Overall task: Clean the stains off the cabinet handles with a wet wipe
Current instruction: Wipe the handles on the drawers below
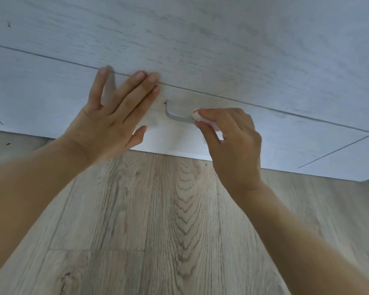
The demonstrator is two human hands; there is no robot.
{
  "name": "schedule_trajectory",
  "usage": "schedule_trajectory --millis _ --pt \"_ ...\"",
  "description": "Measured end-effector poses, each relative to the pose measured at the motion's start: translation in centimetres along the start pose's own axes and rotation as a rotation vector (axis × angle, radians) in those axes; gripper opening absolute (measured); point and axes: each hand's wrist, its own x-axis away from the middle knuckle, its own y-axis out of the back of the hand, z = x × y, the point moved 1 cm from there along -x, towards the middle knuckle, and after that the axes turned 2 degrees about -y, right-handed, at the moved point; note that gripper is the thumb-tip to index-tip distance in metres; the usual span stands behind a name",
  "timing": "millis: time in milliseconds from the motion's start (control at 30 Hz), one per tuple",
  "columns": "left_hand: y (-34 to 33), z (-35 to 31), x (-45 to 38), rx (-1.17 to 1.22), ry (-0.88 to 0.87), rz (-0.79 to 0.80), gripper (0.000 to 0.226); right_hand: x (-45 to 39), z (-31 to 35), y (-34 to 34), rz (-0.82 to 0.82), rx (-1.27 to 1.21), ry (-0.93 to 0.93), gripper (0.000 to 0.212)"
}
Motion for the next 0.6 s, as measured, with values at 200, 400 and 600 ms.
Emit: schedule_trajectory --millis 200,400,600 --pt "3.6 1.7 -1.4 0.052 -0.076 0.042 0.06 -2.9 2.1 0.6 0.07 0.073 0.006 0.009" --pt "9.1 4.2 -4.1 0.243 -0.059 0.368 0.047 -7.2 4.6 4.7 0.337 0.078 -0.122 0.011" --pt "19.3 8.3 -10.7 0.337 0.012 0.965 0.048 -13.8 11.2 12.2 0.779 0.132 -0.234 0.017"
